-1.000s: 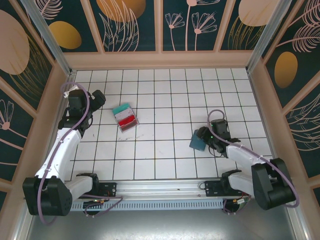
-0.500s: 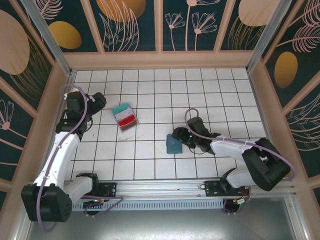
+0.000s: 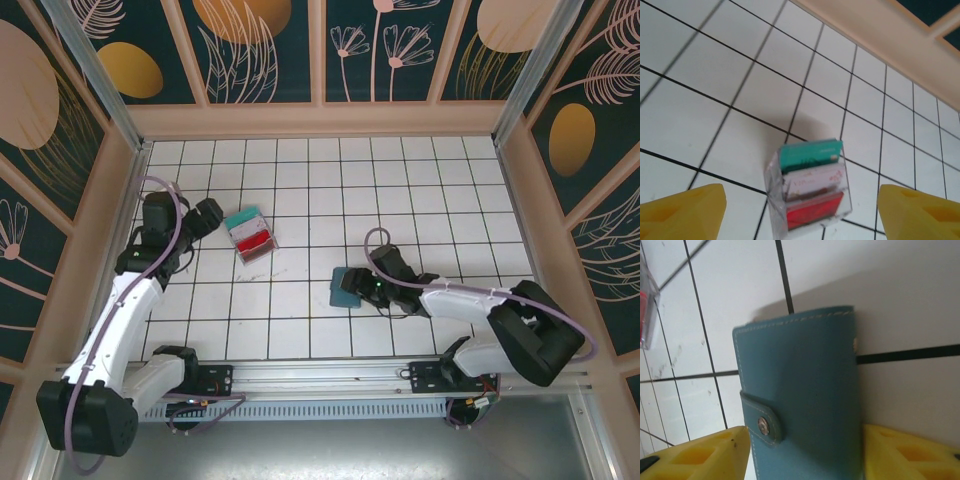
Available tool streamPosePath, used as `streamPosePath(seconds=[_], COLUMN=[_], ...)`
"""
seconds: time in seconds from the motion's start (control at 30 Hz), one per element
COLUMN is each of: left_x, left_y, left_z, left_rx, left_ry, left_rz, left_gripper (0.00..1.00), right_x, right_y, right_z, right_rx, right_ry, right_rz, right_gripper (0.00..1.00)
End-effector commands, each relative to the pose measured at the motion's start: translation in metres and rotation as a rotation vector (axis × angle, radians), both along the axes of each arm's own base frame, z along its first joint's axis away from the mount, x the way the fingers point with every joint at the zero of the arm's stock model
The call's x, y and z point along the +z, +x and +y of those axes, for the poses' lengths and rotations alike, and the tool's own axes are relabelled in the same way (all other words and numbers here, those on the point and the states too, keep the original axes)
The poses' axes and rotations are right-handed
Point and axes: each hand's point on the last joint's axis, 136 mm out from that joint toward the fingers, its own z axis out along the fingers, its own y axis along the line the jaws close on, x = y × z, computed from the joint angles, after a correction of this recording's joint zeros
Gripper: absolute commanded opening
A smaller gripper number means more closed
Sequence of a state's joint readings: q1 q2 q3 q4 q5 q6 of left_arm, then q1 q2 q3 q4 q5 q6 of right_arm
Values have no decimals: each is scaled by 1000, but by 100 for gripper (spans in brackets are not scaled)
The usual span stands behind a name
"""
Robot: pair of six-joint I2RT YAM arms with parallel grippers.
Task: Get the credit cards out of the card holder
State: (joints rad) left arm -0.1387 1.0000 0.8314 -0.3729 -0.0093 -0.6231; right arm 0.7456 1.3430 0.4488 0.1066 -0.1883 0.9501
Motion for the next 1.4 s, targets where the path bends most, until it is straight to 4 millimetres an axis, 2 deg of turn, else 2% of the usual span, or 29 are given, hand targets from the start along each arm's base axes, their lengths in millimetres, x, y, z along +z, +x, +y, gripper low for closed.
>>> streamPosePath(seconds=[0.0, 0.13, 0.27, 0.5, 0.7, 0.77, 0.83, 0.97, 1.0, 1.07, 1.37], left_x=[-4, -7, -13, -46, -85, -98, -108, -118, -131, -138, -158], left_y=[-5, -9, -16, -41, -63, -72, -81, -88, -90, -91, -85], left_z=[-15, -33, -64, -149, -224, -246, -265, -284, -288, -293, -303], left_rx=[-32, -57, -100, -237, -363, -415, -468, -519, -531, -552, -605], left_ry=[5, -16, -25, 7, 130, 174, 215, 250, 271, 284, 383], left_rz=[45, 73, 96, 188, 305, 339, 362, 388, 411, 424, 448], left_gripper=[77, 73, 71, 68, 61, 57, 48, 40, 40, 35, 33], right_x=[17, 22, 28, 41, 47, 47, 47, 46, 46, 44, 42], right_y=[7, 9, 12, 17, 15, 14, 12, 8, 6, 4, 1], right_z=[29, 27, 11, -31, -62, -69, -75, -83, -84, -86, -89], right_rx=[50, 59, 49, -4, -40, -52, -70, -102, -109, -119, -135], right_ry=[70, 44, -9, -1, -7, -8, -3, 9, 13, 20, 26], right_rz=[-29, -53, -93, -143, -169, -174, -176, -178, -180, -178, -170], right_gripper=[59, 59, 61, 60, 60, 61, 62, 67, 67, 68, 69])
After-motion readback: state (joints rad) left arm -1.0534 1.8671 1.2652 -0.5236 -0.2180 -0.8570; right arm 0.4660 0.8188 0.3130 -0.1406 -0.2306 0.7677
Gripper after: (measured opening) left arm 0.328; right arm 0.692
